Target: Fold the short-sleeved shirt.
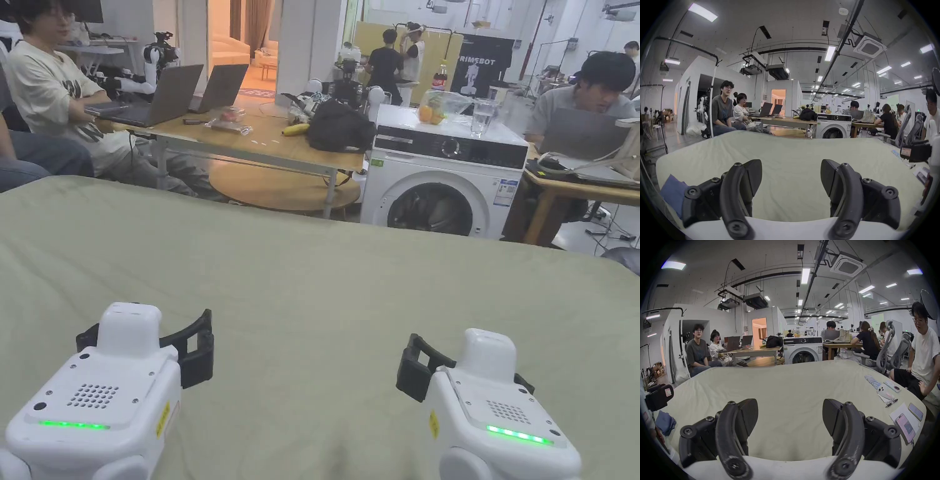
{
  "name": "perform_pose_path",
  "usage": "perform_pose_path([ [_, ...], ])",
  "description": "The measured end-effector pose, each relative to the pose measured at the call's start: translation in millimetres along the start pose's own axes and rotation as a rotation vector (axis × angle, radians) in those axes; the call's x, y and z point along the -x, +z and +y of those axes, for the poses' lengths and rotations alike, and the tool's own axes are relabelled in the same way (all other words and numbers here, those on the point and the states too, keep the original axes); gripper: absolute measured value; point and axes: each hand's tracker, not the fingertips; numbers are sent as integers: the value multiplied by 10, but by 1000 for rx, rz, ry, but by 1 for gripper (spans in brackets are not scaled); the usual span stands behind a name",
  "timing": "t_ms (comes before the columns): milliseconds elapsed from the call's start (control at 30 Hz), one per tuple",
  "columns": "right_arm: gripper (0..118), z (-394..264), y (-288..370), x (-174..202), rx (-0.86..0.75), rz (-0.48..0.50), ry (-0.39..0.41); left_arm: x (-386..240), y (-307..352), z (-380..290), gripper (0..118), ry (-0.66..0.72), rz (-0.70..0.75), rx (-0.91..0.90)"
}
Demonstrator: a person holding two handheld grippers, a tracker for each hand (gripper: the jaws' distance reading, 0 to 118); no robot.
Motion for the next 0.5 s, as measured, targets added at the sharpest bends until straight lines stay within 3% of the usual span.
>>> perform_pose_path([
  [200,83,-36,-56,-38,20,-6,-11,-65,61,-4,81,-31,8,-36],
  [500,83,-67,-35,-48,6,-9,-29,4,60,-48,84,34,27,7],
])
